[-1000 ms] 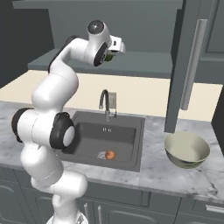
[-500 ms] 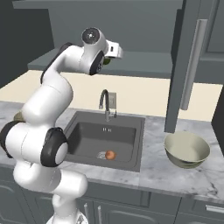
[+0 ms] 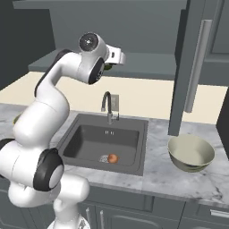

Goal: Pick the limes from the cabinet and place them in one bowl. Pick the onion from the sink and place it in the other bowl.

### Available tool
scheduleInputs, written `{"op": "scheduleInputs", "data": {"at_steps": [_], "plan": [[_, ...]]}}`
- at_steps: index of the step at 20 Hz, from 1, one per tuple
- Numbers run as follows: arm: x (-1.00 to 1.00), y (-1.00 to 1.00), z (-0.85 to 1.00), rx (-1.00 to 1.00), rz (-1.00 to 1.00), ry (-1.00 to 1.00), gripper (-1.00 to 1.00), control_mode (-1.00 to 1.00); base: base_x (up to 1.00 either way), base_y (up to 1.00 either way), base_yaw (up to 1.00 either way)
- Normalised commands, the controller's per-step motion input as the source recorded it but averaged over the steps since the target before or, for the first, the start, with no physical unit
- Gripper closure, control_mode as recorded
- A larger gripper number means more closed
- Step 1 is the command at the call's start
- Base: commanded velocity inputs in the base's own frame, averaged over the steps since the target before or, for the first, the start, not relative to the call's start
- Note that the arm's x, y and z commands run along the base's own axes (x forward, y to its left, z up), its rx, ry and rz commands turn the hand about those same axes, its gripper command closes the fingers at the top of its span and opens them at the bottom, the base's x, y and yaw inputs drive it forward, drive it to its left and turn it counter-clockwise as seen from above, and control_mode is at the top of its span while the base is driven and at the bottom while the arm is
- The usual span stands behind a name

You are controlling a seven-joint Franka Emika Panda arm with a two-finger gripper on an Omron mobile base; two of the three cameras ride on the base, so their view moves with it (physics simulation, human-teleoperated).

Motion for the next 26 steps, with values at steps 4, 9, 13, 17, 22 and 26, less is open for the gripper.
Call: {"op": "scheduleInputs", "data": {"at_steps": [4, 9, 13, 17, 22, 26], "plan": [[-0.43, -0.1, 0.0, 0.0, -0.06, 0.0, 1.0, -1.0, 0.0, 0.0, 0.0], [-0.39, -0.1, 0.0, -0.02, -0.07, 0.0, 1.0, -1.0, 0.0, 0.0, 0.0], [-0.36, -0.1, 0.0, -0.05, -0.06, 0.0, 1.0, -1.0, 0.0, 0.0, 0.0], [-0.39, -0.08, -0.02, -0.08, -0.09, 0.0, 1.0, -1.0, 0.0, 0.0, 0.0], [-0.39, -0.08, -0.05, -0.09, -0.12, 0.0, 1.0, -1.0, 0.0, 0.0, 0.0], [-0.38, -0.09, -0.08, -0.06, -0.1, -0.01, 1.0, -1.0, 0.0, 0.0, 0.0]]}}
